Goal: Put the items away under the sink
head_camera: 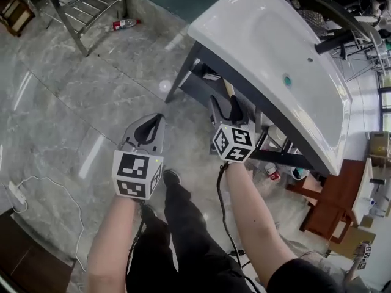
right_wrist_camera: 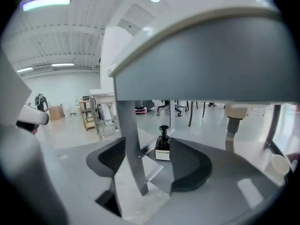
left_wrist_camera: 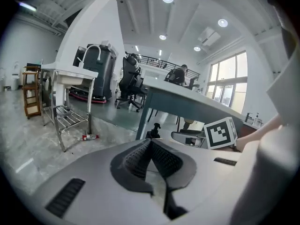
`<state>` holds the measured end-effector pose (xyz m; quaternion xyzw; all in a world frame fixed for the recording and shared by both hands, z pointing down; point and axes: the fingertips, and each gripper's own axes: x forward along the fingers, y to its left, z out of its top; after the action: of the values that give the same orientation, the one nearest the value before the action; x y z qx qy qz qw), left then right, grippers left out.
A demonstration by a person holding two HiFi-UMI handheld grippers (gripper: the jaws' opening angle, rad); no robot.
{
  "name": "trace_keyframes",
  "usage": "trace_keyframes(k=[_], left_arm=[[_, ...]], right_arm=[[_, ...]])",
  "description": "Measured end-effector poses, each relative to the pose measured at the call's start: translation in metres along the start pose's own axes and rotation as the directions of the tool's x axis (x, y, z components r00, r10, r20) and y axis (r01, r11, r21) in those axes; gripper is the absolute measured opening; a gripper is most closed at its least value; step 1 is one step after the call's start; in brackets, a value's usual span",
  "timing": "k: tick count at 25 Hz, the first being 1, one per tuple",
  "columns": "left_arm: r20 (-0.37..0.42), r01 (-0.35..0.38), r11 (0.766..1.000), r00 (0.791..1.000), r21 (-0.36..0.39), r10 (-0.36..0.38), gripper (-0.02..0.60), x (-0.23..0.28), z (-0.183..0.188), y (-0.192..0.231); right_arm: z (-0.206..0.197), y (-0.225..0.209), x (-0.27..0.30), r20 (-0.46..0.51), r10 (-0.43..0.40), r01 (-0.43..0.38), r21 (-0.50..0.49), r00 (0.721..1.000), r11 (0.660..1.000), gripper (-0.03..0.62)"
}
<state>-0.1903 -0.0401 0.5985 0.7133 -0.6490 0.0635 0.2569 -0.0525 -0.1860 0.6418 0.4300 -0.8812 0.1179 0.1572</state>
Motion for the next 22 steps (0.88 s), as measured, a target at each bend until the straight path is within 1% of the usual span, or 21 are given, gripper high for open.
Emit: trace_keyframes(k=[2, 5, 7, 11, 12, 14, 18, 22], left_arm=[[0.018, 0.015, 1.000, 1.000, 0.027, -0.015, 0.009, -0.024, 0.013, -0.012], [0.056, 0.053, 0.996, 0.997, 0.067, -0.056, 0.009, -0.060, 0.035, -0.034], [0.069, 0.078, 0.994, 0.994, 0.073, -0.083, 0.009, -0.092, 0.042, -0.051], [0.078, 0.104, 0.993, 0.991, 0.054, -0.108, 0.009, -0.152, 0.048, -0.079], [0.083, 0.111, 0.992, 0.990, 0.057, -0.115, 0.009, -0.163, 0.052, -0.086], [0.106, 0.123, 0.990, 0.986, 0.074, -0.131, 0.009, -0.179, 0.066, -0.096], [0.156, 0.150, 0.984, 0.974, 0.093, -0.163, 0.009, -0.209, 0.096, -0.124], [0.195, 0.153, 0.980, 0.965, 0.125, -0.175, 0.009, -0.240, 0.120, -0.154]], right_arm=[[0.013, 0.017, -0.027, 0.023, 0.007, -0.008, 0.019, 1.000, 1.000, 0.271], [0.036, 0.049, -0.072, 0.068, 0.037, -0.041, 0.062, 0.997, 0.997, 0.218], [0.049, 0.076, -0.110, 0.079, 0.066, -0.073, 0.085, 0.995, 0.994, 0.191], [0.076, 0.118, -0.195, 0.111, 0.104, -0.115, 0.099, 0.988, 0.988, 0.088], [0.083, 0.126, -0.214, 0.126, 0.117, -0.131, 0.102, 0.985, 0.986, 0.070], [0.102, 0.140, -0.244, 0.164, 0.150, -0.170, 0.117, 0.975, 0.978, 0.006], [0.137, 0.161, -0.294, 0.218, 0.200, -0.235, 0.145, 0.955, 0.961, 0.003], [0.168, 0.172, -0.343, 0.252, 0.235, -0.263, 0.084, 0.939, 0.961, 0.003]])
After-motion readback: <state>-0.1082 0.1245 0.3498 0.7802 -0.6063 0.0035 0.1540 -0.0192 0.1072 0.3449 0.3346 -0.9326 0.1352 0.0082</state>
